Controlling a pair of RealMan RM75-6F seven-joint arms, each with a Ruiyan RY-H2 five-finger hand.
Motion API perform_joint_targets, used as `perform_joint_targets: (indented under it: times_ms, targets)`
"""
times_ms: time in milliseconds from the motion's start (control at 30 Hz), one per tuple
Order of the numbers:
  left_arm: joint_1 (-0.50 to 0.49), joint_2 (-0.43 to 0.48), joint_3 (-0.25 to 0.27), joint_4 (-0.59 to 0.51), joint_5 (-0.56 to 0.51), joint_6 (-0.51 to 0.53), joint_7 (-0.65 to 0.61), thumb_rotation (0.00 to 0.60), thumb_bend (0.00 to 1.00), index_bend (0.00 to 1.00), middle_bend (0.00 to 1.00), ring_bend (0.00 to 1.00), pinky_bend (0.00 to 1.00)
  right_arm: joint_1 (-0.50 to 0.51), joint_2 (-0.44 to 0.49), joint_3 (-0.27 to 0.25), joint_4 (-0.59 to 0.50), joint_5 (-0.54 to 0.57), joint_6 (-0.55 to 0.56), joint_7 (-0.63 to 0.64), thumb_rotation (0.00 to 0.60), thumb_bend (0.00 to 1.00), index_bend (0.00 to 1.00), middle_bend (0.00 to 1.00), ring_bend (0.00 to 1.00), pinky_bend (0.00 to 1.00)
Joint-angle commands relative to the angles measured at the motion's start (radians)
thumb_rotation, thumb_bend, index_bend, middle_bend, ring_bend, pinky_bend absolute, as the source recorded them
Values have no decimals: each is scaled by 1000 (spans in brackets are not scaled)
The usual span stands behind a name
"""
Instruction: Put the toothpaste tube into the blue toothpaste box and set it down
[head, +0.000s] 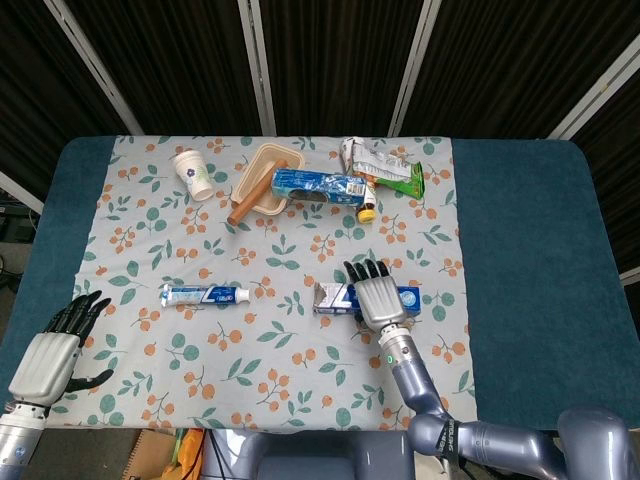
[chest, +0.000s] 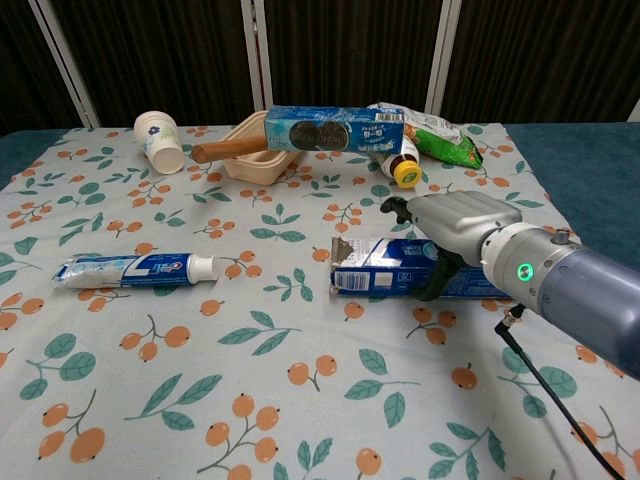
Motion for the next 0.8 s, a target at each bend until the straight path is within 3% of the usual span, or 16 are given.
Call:
perform_joint_targets:
  times_ms: [33,133,233,600,800]
  targets:
    - [-1,0,0,-2,-3,-4,3,600,18,25,0,24,129,4,1,-9,15,5,2,13,600,361,240,316,257,228]
    - [-1,0,1,-4,-3,-4,5,600,18,26,0,24,129,-2,7,-22,11,1,8,28,600,412,355,416,370,316]
    - [-2,0,2,-4,-1,-5,7,600,19,28,0,24,129,-6,15,-33,-6,-9,16,37,600,447,414,461,420,388]
    - [-4,-7,1,-8,-2,-6,15,600,18,38,0,27,137,-26,85,-54,-141,-71,64,86,600,455,420,466,427,402]
    - [-62,-18,-40,-56,-32,-70,117,600,34,92,90,123,256,-35,142,-48,-237,-107,92,112,600,456,419,466,427,402]
